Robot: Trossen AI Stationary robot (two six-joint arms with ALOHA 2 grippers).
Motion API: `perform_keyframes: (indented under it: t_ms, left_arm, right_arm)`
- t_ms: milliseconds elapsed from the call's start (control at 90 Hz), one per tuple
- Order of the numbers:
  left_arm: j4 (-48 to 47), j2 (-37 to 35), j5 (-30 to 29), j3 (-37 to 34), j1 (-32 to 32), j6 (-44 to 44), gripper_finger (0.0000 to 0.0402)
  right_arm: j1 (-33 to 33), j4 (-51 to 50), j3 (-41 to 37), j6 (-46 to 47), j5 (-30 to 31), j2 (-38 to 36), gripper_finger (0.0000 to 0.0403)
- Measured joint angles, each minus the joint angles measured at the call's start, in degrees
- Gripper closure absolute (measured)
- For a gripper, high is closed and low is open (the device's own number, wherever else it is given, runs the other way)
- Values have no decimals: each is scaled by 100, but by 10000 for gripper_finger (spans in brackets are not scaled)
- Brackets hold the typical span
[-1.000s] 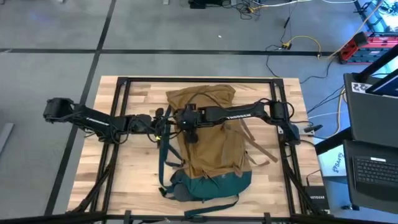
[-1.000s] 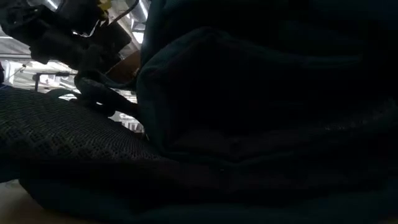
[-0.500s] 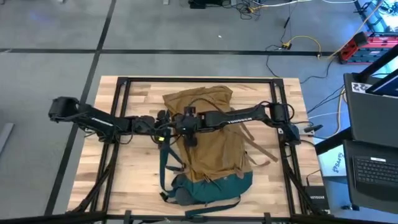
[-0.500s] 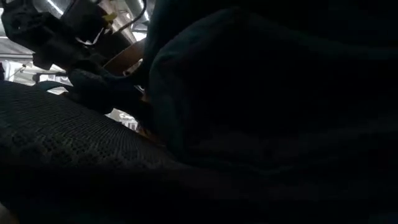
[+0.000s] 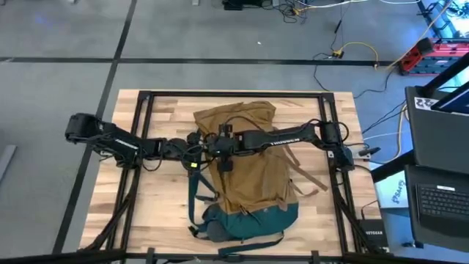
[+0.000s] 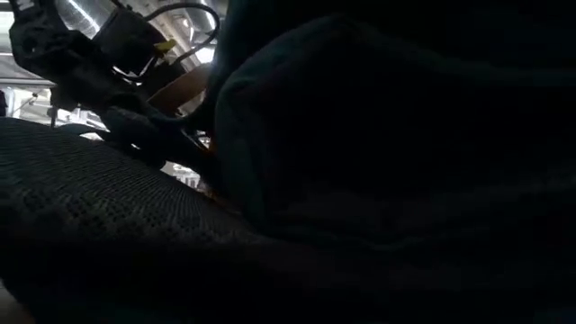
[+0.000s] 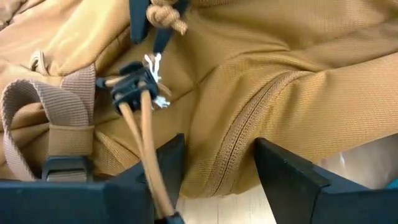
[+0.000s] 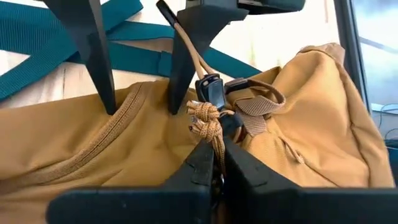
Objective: Unpack backpack
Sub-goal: Open the brown backpack
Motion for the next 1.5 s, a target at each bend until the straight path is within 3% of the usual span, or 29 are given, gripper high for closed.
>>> perform_keyframes:
  t_ms: [578, 1033, 1500]
  left_arm:
    - [-82, 7, 60, -14, -2, -16, 220]
    - [310, 8, 57, -37, -2, 258, 220]
    - [357, -809, -289, -26, 3, 687, 220]
  right_arm:
    - [271, -436, 0, 235, 555, -398, 402]
    - [262, -663, 6, 611, 211, -449, 402]
    - [267, -773, 6, 736, 15, -428, 402]
